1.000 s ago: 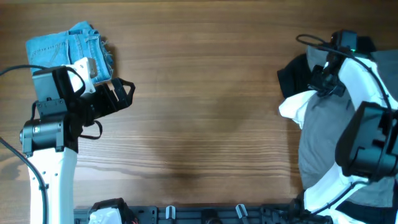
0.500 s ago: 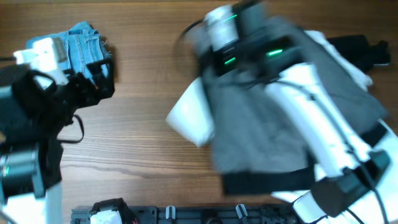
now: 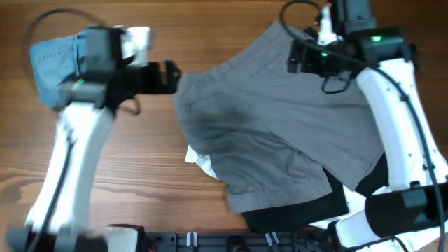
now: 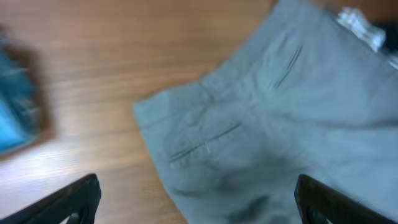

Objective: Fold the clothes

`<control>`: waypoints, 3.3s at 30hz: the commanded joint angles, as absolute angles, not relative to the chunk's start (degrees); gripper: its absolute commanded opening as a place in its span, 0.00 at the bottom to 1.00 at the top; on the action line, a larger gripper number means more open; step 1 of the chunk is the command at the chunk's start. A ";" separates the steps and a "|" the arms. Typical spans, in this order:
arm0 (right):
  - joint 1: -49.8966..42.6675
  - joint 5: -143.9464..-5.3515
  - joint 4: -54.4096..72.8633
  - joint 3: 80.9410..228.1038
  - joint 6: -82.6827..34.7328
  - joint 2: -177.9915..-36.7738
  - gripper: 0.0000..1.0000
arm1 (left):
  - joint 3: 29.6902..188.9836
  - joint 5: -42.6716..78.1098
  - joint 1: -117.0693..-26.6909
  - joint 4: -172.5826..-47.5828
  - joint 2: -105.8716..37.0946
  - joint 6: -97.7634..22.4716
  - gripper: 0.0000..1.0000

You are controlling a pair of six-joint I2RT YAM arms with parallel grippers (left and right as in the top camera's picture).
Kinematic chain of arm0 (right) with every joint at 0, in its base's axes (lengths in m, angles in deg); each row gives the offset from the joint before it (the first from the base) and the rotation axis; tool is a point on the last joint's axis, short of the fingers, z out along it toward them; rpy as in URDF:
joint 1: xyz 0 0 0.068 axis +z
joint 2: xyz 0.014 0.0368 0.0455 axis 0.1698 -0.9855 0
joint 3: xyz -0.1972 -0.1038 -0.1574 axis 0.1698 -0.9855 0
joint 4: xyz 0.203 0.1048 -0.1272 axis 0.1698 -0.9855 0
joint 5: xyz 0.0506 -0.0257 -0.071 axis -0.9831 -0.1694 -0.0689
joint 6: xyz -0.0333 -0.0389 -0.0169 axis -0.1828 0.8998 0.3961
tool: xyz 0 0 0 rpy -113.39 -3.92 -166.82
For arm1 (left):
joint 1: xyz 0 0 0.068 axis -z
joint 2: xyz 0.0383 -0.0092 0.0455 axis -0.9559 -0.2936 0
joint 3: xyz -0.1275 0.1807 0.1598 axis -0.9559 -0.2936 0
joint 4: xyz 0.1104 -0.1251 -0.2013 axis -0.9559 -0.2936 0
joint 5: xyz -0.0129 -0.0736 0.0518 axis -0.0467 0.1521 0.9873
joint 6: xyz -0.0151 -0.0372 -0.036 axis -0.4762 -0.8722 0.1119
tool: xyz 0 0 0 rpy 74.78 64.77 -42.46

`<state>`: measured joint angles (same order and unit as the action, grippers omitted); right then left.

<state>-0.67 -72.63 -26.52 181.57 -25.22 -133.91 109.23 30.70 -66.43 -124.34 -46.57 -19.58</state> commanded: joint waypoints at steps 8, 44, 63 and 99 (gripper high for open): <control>-5.68 -77.83 -32.16 182.36 -23.76 -133.58 0.99 | 109.40 27.86 -63.69 -105.53 -79.88 -13.59 1.00; -16.56 -77.41 -20.58 161.83 -25.11 -134.76 1.00 | 124.81 22.68 -63.15 -121.33 -93.81 -19.67 0.78; -16.56 -78.35 -21.73 161.83 -24.87 -134.76 1.00 | 147.78 23.66 -56.15 -122.84 -62.31 -18.60 0.04; -21.81 -71.32 25.56 138.38 -31.76 -142.69 0.32 | 148.05 69.17 -61.16 -123.54 -34.27 -23.21 0.04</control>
